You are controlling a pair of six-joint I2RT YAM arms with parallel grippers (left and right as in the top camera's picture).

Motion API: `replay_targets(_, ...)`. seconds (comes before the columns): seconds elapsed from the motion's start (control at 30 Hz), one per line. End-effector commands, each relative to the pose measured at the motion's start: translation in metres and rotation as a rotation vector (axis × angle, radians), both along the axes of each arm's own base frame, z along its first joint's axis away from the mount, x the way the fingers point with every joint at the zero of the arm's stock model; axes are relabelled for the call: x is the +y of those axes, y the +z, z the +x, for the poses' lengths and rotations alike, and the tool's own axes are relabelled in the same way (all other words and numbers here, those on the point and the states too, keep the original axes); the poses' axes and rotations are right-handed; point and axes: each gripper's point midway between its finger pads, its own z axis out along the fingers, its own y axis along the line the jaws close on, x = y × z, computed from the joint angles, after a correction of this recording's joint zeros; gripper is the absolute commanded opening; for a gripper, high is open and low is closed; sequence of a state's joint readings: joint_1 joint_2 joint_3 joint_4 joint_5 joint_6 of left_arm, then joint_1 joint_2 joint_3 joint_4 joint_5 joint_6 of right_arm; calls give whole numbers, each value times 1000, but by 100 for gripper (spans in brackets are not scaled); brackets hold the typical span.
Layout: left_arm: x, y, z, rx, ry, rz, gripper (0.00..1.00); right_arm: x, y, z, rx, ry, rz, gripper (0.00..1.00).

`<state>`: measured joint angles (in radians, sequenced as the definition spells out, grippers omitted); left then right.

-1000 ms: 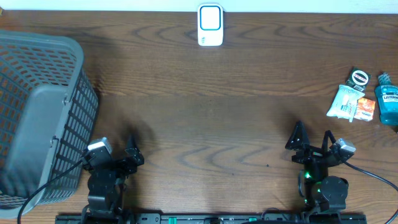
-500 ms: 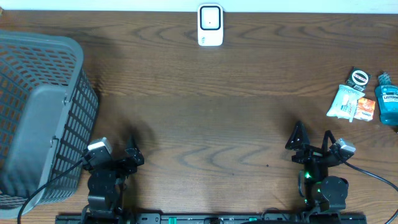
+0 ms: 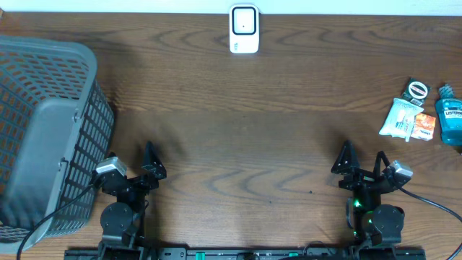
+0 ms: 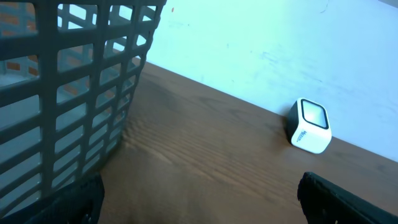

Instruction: Scan the item barcode

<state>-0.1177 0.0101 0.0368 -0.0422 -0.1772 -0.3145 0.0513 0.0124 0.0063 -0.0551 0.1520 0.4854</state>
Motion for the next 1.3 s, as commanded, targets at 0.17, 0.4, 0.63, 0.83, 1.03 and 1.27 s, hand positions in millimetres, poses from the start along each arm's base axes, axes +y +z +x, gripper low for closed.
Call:
replay_targets(0.17, 1, -17, 1, 35, 1, 2, 98, 1, 0, 0, 0, 2, -19, 99)
replay_targets(0.4, 7, -17, 0, 35, 28, 2, 98, 1, 0, 0, 0, 3, -19, 99)
replay_targets(0.63, 7, -17, 0, 37, 27, 2, 98, 1, 0, 0, 0, 3, -19, 99)
replay_targets(0.83, 7, -17, 0, 38, 27, 2, 98, 1, 0, 0, 0, 3, -19, 99)
replay_targets(1.03, 7, -17, 0, 38, 27, 2, 98, 1, 0, 0, 0, 3, -19, 99)
replay_targets(1.27, 10, -17, 0, 37, 46, 13, 98, 1, 0, 0, 0, 3, -19, 99)
